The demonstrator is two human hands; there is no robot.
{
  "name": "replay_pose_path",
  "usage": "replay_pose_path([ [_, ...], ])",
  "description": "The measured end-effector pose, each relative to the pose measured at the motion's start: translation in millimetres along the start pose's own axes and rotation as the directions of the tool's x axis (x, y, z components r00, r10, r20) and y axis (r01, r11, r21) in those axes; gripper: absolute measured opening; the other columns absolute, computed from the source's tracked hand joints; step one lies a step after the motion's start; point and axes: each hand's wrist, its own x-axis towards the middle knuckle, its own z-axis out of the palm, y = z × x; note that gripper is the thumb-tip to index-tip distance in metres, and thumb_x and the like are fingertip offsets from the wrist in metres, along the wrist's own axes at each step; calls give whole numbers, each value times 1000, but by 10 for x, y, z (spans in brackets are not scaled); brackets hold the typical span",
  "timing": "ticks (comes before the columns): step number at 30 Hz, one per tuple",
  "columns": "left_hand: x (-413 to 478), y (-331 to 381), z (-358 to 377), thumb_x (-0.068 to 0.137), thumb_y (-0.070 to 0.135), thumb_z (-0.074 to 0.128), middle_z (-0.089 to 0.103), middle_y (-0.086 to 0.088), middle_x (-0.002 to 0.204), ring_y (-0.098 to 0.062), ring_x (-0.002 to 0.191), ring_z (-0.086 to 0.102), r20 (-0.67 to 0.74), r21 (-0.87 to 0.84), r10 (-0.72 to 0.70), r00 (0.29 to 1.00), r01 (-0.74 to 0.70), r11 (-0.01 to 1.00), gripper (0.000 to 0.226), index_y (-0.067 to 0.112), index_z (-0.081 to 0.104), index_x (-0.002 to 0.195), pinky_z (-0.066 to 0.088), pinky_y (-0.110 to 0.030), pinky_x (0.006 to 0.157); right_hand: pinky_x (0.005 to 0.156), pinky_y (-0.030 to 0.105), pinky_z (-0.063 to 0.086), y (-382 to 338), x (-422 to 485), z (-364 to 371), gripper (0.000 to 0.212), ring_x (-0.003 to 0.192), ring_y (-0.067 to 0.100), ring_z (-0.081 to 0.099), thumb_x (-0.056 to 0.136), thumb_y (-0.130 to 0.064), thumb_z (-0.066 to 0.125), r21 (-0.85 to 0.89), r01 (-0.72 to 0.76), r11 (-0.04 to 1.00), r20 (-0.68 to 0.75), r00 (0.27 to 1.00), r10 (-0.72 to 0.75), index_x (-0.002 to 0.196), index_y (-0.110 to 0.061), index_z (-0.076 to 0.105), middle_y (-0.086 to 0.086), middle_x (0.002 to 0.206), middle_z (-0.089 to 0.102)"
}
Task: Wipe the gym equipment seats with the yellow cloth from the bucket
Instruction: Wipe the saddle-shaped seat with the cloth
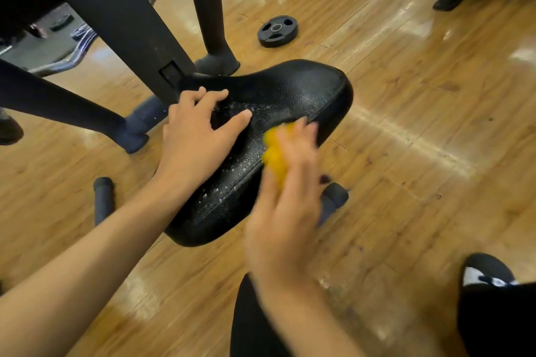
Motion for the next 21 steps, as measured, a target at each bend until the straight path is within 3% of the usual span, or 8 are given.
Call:
replay_pose_path([
  [3, 9, 3, -22, 80, 71, 52, 41, 1, 149, -20, 146, 27, 28, -5, -14, 1000, 14, 1000, 75, 35, 52, 145, 23, -41, 113, 122, 44, 23, -81, -406, 74, 39, 150, 24, 29, 101, -4, 48, -50, 207, 977, 170, 966, -196, 137, -14, 56, 10, 154, 44],
  [5, -7, 4, -25, 84, 70, 57, 41, 3, 149, -18, 146, 27, 33, -17, 3, 999, -2, 1000, 71, 35, 52, 145, 22, -39, 110, 122, 46, 23, 12, -152, 14, 38, 148, 24, 35, 99, -4, 48, -105, 291, 951, 173, 947, -271, 135, -12, 59, 11, 149, 50],
  [8, -20, 5, -17, 94, 59, 61, 41, 7, 149, -16, 146, 26, -21, -10, 7, 1000, -8, 1000, 56, 37, 53, 144, 21, -38, 110, 124, 47, 21, 114, 548, -114, 37, 143, 19, 41, 98, -5, 50, -162, 156, 974, 92, 985, -143, 132, -13, 60, 3, 142, 56],
  [10, -27, 23, -12, 93, 60, 60, 41, 7, 149, -16, 146, 26, -29, 0, 8, 1000, -8, 1000, 56, 36, 53, 144, 21, -39, 111, 119, 39, 27, 177, 1065, -196, 33, 129, 14, 50, 95, -8, 51, -229, 33, 973, 62, 998, -20, 125, -18, 62, -6, 126, 62],
  [12, -25, 39, -11, 93, 61, 59, 40, 6, 150, -18, 146, 26, -22, 2, 2, 1000, -2, 1000, 58, 35, 52, 144, 22, -43, 113, 95, 24, 35, 211, 1391, -246, 32, 115, 14, 54, 93, -10, 51, -344, 14, 939, 141, 989, 37, 120, -21, 64, -11, 115, 62],
  [14, -21, 30, -8, 93, 62, 58, 39, 5, 151, -20, 146, 26, -20, 12, -2, 1000, 3, 1000, 60, 35, 51, 146, 23, -46, 115, 81, 20, 33, 180, 1417, -275, 33, 112, 15, 56, 93, -11, 51, -401, 95, 911, 241, 971, 5, 121, -24, 64, -9, 118, 62],
  [17, -20, 4, 9, 92, 65, 57, 39, 3, 153, -22, 145, 28, -30, 23, 14, 999, -13, 1000, 62, 35, 50, 146, 26, -47, 116, 105, 33, 41, 65, 980, -368, 36, 129, 14, 50, 95, -7, 52, -304, 226, 925, 374, 922, -102, 128, -19, 61, -4, 128, 60],
  [21, -15, -22, 28, 91, 68, 56, 38, 3, 154, -23, 145, 29, -57, 25, 22, 998, -21, 999, 65, 36, 50, 146, 26, -46, 116, 123, 43, 23, -16, 686, -473, 42, 146, 13, 35, 99, -5, 49, -333, 343, 878, 492, 858, -148, 139, -15, 54, 1, 144, 53],
])
